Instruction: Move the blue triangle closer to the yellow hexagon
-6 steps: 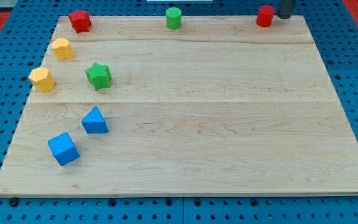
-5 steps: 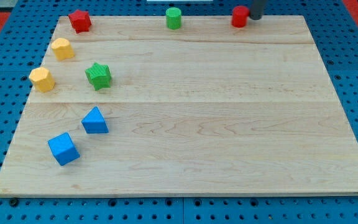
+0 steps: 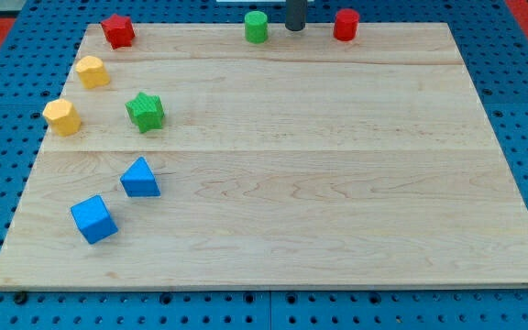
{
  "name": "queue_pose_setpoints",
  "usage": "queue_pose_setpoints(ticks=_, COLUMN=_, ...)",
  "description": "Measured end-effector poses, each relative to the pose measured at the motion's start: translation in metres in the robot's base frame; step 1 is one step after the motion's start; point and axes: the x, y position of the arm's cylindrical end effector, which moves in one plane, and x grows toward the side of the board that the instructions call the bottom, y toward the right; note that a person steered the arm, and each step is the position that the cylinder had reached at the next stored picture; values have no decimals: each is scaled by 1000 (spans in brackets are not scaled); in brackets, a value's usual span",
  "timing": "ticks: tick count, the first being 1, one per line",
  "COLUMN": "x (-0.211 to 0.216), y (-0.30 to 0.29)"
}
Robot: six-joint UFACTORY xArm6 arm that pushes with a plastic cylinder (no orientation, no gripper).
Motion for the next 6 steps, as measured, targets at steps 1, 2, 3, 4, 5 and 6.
queue_pose_setpoints(ticks=1, x=1, y=28)
queue_pose_setpoints(ticks=2, x=0, y=97)
queue_pose_setpoints(ticks=3, x=-1, y=95)
queue_pose_setpoints(ticks=4, x=-1, y=92)
queue_pose_setpoints(ticks=5, x=42, y=91)
queue_pose_setpoints(ticks=6, x=98, y=90)
